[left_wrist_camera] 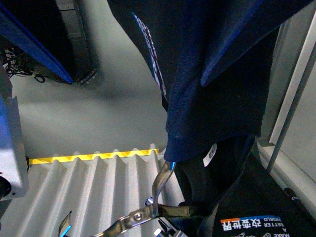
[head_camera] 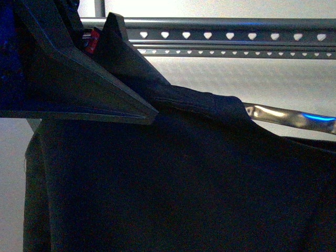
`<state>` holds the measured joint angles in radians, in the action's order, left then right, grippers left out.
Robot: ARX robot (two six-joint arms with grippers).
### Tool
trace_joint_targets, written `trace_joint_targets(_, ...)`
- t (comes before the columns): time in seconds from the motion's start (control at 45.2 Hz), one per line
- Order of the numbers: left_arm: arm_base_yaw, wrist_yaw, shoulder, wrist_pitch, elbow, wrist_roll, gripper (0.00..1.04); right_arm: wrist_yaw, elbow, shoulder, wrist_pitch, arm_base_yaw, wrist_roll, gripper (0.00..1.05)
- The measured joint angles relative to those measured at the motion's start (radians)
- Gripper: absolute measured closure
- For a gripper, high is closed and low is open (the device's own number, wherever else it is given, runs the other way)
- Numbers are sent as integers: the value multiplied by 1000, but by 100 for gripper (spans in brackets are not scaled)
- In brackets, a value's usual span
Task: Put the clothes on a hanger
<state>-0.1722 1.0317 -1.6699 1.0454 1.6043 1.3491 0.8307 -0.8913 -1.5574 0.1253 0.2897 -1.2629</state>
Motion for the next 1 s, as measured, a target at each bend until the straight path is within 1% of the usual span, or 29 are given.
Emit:
trace_joint_targets(0.044, -3, 1, 0, 0, 0, 0, 20, 5, 0, -10, -20, 8, -1, 101)
trace_joint_targets(0.066, -6, 1, 0, 0, 0, 0, 14, 6, -1, -18, -35, 14, -3, 101)
trace_joint_targets(0.133, -9, 2, 0, 0, 0, 0, 5, 7, -6, -32, -66, 24, -8, 101)
trace_joint_targets(0.221, -11, 5, 0, 0, 0, 0, 7, 14, -16, -43, -90, 30, -8, 101)
trace_joint_targets(0.487, -11, 7, 0, 0, 0, 0, 6, 12, -95, -43, -211, 21, -18, 101)
trace_joint_targets(0.531, -10, 6, 0, 0, 0, 0, 6, -10, -123, -41, -274, 12, -42, 101)
trace_joint_targets(0.664, -8, 0, 0, 0, 0, 2, 6, -109, -237, -27, -544, -14, -153, 101)
trace_joint_targets(0.753, -6, 0, 0, 0, 0, 3, 6, -164, -299, -20, -668, -25, -209, 101)
trace_joint_targets(0.797, -6, 0, 0, 0, 0, 3, 6, -200, -339, -16, -736, -32, -233, 101)
trace_joint_targets(0.863, -4, 0, 0, 0, 0, 3, 6, -280, -447, -6, -878, -54, -287, 101)
trace_joint_targets(0.93, 2, -5, 1, 0, 0, 5, 6, -318, -549, -2, -946, -68, -292, 101)
trace_joint_targets(0.996, 7, -6, 2, 0, 0, 6, 6, -328, -651, -2, -974, -79, -291, 101)
